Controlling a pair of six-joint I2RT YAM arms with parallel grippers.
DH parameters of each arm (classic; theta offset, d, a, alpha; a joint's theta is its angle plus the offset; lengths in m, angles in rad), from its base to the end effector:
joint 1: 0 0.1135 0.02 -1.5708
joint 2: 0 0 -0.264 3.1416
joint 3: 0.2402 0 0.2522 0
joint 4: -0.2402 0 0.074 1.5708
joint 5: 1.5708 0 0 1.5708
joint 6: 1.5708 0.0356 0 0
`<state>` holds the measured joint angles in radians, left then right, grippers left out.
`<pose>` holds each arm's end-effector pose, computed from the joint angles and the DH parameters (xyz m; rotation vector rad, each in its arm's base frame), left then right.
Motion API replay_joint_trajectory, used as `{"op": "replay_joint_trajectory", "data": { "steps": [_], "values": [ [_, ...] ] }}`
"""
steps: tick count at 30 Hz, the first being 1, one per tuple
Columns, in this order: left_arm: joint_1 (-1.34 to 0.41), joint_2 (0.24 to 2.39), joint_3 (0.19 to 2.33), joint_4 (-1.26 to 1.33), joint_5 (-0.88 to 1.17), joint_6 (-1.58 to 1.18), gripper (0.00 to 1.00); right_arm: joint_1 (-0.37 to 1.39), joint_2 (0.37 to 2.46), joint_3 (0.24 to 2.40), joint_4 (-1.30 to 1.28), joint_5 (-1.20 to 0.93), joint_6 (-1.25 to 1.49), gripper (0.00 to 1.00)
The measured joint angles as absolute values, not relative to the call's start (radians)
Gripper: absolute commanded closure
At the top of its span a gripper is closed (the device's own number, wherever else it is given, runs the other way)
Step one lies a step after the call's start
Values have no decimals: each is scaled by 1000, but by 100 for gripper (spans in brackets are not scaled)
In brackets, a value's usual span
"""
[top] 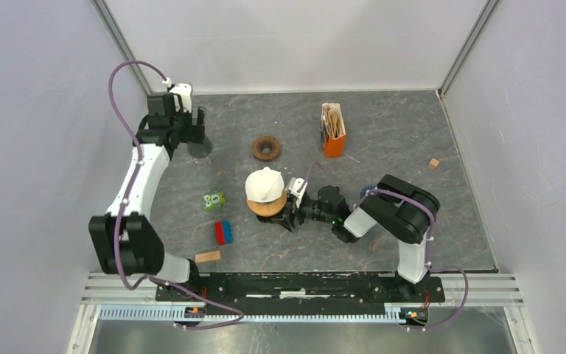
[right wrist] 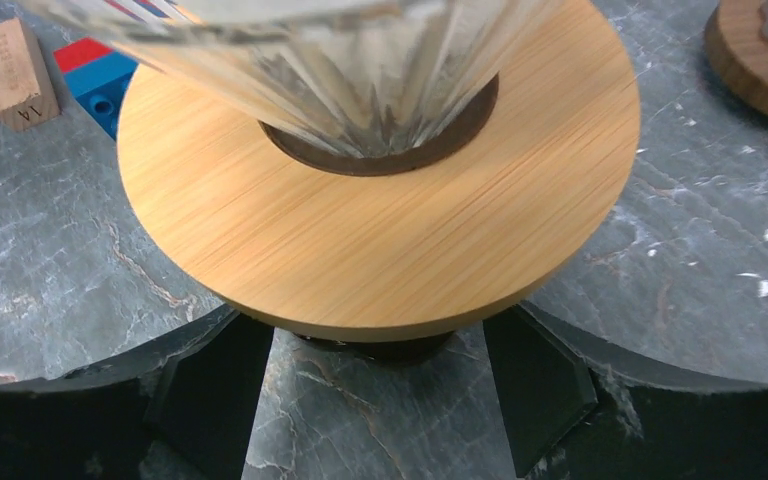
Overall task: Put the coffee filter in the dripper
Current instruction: Adjust the coffee server at the center of the board, then pick up the coffee server from the center of the board.
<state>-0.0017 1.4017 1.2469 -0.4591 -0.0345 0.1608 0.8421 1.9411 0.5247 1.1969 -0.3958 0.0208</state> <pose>0.3164 0.0007 0.3321 0.1580 2.1814 0.1277 0.2007 0.2455 0.1035 -1.0144 1.5827 0.9602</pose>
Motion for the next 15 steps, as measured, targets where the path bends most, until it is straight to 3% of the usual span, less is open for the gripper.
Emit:
{"op": "replay_joint_trajectory", "data": {
  "steps": [15],
  "values": [
    [104,1744,1458,-384,-61,160,26,830,1593,402,876,-389,-250,17]
  ]
}}
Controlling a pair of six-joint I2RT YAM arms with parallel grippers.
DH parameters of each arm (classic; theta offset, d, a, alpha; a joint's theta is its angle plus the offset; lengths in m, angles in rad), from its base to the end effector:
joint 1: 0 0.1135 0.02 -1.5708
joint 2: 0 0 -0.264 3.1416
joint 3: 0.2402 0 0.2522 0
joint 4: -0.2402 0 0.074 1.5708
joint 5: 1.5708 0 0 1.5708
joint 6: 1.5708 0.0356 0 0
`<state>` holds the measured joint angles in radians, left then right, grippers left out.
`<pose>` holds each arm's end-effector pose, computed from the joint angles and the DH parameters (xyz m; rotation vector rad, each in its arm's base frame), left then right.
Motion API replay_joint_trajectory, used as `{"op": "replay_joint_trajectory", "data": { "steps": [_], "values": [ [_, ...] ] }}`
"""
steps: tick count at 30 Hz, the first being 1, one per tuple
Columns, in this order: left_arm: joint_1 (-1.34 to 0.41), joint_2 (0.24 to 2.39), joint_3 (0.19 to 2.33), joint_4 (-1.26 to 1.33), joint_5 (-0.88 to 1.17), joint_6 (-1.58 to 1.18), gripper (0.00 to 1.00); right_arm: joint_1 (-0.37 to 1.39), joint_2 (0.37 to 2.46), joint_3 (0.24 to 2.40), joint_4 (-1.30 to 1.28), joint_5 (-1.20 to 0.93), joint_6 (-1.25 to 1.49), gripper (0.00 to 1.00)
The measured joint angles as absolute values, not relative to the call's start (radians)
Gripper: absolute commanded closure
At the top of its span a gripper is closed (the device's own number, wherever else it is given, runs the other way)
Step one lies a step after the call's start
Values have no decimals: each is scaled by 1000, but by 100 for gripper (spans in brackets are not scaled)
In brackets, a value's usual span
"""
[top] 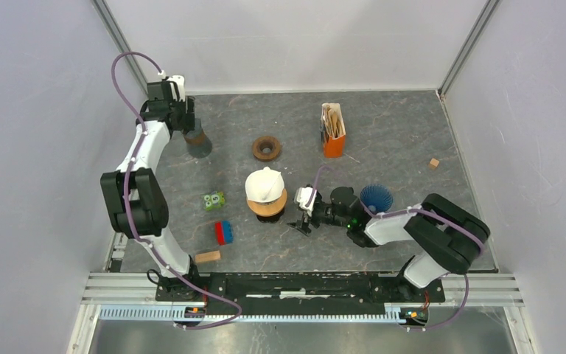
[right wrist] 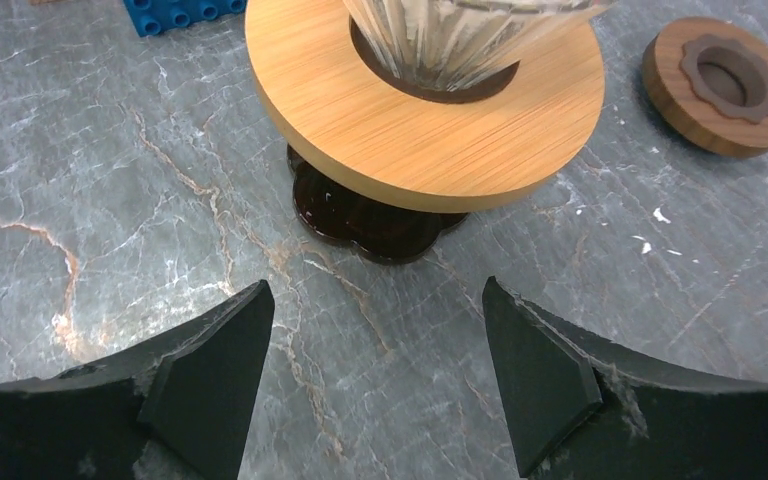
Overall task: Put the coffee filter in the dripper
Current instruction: Pick up the coffee server from the center of the board.
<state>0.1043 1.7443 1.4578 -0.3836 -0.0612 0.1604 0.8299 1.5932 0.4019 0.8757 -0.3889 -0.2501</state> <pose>0.4009 0.0442 0.2938 0.0298 2.2477 0.2116 0.1750 0.2113 0.1389 -1.2189 1.5015 0.7583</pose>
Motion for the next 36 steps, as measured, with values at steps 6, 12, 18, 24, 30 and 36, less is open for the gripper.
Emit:
{"op": "replay_joint_trajectory", "data": {
  "steps": [6,12,18,24,30,36],
  "values": [
    [104,1839,1520,-382,-73,160,36,821,1463,385,754,-399,-310,17],
    [104,1926,1596,-415,-66,142,51,773,1372,372,628,-435,-364,18],
    [104,1957,1606,-449,-30,118,84,672,1235,390,446,-498,-413,18],
    [104,1948,1618,-470,55,59,98,572,1116,428,333,-493,-440,17],
    [62,1824,1522,-455,83,-23,98,505,1009,468,196,-468,-469,15],
    [-101,1632,1492,-413,78,-61,98,432,925,522,62,-442,-496,13]
  ]
}}
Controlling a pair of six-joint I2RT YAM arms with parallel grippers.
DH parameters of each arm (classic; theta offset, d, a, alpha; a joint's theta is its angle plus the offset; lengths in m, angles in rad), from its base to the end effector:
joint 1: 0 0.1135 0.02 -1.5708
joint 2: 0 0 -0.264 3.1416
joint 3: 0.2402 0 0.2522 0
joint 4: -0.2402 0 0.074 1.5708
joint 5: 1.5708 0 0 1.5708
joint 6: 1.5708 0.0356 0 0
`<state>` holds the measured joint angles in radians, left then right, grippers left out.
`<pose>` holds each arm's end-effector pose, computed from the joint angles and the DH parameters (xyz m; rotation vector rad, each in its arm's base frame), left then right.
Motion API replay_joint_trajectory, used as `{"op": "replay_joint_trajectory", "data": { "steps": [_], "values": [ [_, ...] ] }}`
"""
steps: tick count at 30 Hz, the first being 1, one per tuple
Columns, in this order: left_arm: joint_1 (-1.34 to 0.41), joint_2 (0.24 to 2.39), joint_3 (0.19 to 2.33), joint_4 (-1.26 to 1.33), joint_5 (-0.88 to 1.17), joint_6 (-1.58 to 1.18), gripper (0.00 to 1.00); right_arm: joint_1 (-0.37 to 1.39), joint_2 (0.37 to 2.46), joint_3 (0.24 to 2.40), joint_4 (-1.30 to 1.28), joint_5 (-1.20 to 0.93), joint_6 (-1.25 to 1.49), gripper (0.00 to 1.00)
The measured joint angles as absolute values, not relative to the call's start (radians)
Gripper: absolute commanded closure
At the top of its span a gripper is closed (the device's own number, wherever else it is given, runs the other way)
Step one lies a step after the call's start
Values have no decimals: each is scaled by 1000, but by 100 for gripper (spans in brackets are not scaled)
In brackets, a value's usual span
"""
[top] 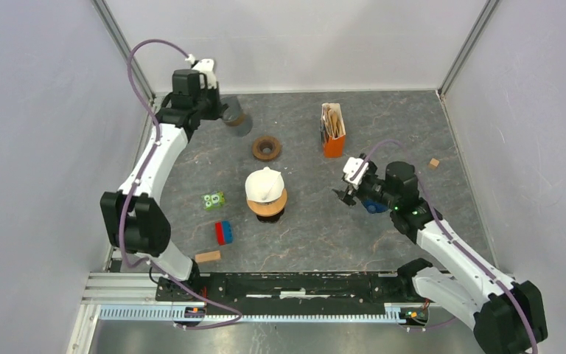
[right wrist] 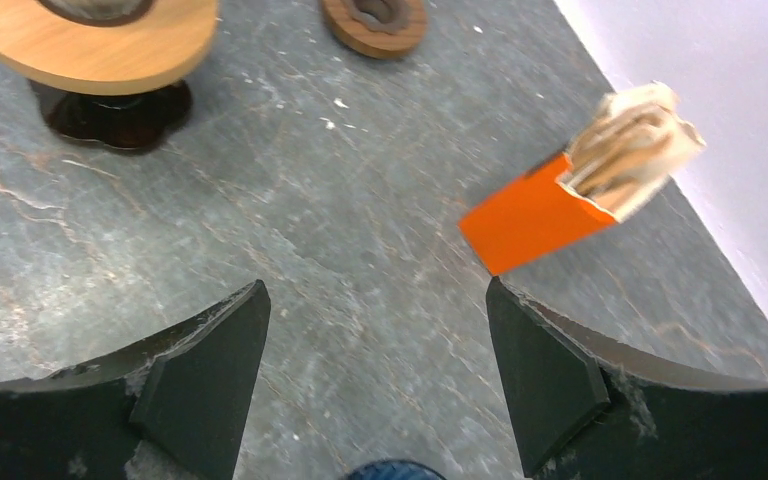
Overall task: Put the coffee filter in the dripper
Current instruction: Pick up the coffee server from the center of the board, then place the coffee server at the center of the board.
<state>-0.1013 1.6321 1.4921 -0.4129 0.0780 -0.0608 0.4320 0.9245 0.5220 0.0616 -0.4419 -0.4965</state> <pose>0.3781 -0.0412 0.3447 0.0894 2.1251 -0.1788 0.1843 0.1017 0.2480 -1.1037 1.5408 0.3776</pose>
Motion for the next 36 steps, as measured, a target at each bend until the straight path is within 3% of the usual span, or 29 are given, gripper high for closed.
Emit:
{"op": "replay_joint_trajectory", "data": {
  "steps": [8,13,21,36],
  "values": [
    [-370,1628,1765,-496,110,-62,98,282,865,576,-75,-378,-481,12],
    [-572,1664,1804,-547,147,-60,98,147,870,630,-115,-355,-436,12],
    [-822,1806,1784,-628,197,-15,98,-270,923,635,-56,-522,-298,12],
    [-866,1902,1612,-591,103,-14,98,-295,934,577,-7,-662,-274,12]
  ]
}}
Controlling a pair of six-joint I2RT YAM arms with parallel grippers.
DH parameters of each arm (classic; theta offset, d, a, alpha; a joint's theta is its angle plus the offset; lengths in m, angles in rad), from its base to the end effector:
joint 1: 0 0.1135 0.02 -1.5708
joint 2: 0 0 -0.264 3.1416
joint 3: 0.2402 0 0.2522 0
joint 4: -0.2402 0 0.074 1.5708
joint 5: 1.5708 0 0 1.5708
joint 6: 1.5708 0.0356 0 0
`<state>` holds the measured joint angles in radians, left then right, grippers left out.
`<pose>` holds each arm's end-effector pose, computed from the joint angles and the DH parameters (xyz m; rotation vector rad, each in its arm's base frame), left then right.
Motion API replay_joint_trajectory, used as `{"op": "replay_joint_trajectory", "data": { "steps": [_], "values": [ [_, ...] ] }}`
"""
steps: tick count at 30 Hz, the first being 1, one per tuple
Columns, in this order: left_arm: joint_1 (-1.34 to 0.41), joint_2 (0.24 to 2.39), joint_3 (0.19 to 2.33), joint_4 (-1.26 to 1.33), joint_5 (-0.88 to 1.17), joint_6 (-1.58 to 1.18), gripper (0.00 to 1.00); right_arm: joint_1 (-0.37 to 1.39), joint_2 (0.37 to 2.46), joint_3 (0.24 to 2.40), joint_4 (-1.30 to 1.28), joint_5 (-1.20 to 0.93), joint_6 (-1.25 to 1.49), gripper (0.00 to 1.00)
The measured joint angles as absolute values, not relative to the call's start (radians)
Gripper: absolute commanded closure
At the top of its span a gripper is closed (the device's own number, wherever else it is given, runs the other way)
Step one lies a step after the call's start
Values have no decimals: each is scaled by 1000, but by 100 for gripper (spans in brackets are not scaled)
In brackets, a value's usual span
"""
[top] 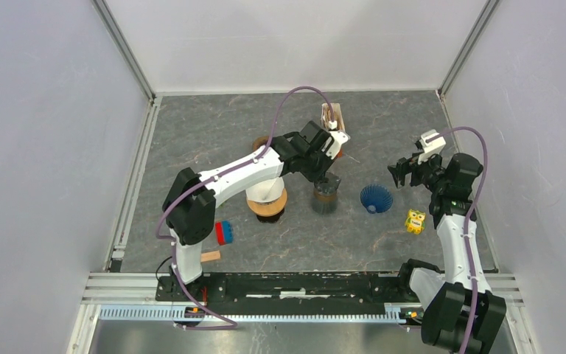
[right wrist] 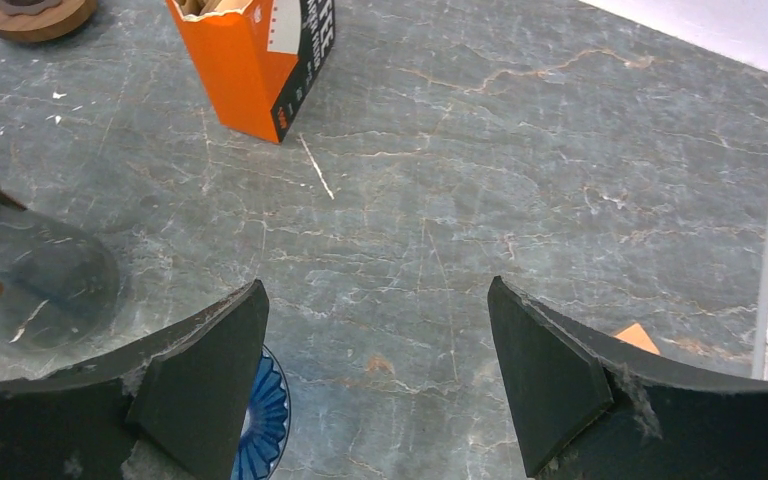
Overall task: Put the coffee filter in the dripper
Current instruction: Place the coffee server at the center of the board.
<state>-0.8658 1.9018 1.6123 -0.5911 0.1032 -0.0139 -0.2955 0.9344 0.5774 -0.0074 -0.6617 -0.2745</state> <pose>0.2741 -0.3279 0.2664 1.0810 2.2696 -0.5022 0.2063 -0.0399 0.2600 -0.4099 1.8174 0.2465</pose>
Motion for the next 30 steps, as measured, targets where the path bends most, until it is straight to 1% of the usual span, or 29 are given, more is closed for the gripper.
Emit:
{"op": "replay_joint_trajectory", "data": {
  "steps": [3,4,8,11,14,15,17,19,23,26,30],
  "values": [
    [-866,1907,1589,-556,94,-14,93,-295,942,575,-8,-680,-275,12],
    [-866,1907,1581,-547,89,-14,90,-295,942,575,-8,-682,-275,12],
    [-866,1908,1564,-515,79,-12,60,-295,943,573,-8,-698,-275,12],
    [-866,1907,1558,-498,80,-3,42,-295,949,572,-8,-706,-275,12],
    [-866,1905,1557,-491,80,9,22,-296,955,572,-8,-714,-274,12],
    [-866,1901,1557,-491,79,16,19,-295,957,572,-8,-718,-275,12],
    [-865,1888,1558,-492,79,23,16,-296,959,572,-8,-726,-274,12],
    [-859,1868,1562,-499,78,28,15,-295,959,572,-8,-731,-274,12],
    [-817,1795,1603,-530,81,29,19,-295,959,572,-9,-740,-272,13],
    [-724,1733,1639,-529,96,28,20,-296,958,572,-8,-741,-264,13],
    [-527,1697,1684,-521,115,28,19,-296,958,572,-8,-749,-247,14]
  ]
}}
